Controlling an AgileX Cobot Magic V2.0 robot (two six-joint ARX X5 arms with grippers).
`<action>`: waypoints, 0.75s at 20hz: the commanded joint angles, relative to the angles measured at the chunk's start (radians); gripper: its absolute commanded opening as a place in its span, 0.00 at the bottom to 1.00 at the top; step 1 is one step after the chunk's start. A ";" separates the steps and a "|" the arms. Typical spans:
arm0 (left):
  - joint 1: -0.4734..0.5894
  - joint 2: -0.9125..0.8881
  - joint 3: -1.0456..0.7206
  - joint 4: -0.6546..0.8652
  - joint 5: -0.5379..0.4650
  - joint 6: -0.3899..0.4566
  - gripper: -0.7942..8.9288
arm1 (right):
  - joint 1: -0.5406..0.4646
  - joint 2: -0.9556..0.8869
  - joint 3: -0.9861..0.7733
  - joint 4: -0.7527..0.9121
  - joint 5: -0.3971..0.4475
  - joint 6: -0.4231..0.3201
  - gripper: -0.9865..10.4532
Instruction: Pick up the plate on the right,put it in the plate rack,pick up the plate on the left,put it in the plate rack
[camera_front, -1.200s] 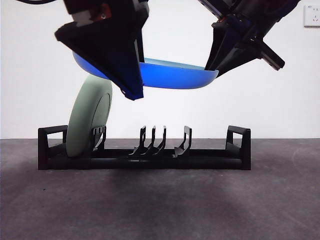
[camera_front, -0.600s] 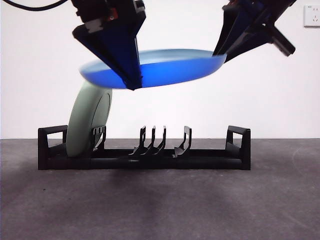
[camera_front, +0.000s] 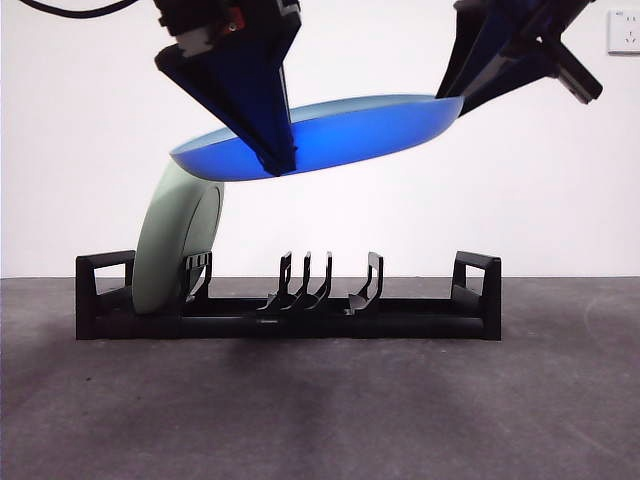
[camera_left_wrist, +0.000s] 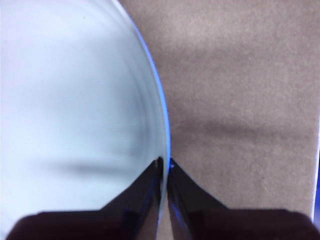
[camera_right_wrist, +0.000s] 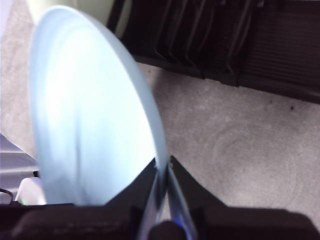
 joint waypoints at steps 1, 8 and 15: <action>0.005 0.005 -0.007 -0.002 0.008 -0.030 0.07 | -0.010 -0.037 0.012 0.011 -0.026 -0.030 0.09; 0.005 0.005 -0.007 0.043 0.012 -0.030 0.07 | -0.034 -0.121 0.012 0.011 -0.023 -0.041 0.12; 0.005 0.005 -0.007 0.105 0.064 -0.042 0.07 | -0.108 -0.226 0.012 0.044 -0.018 -0.042 0.28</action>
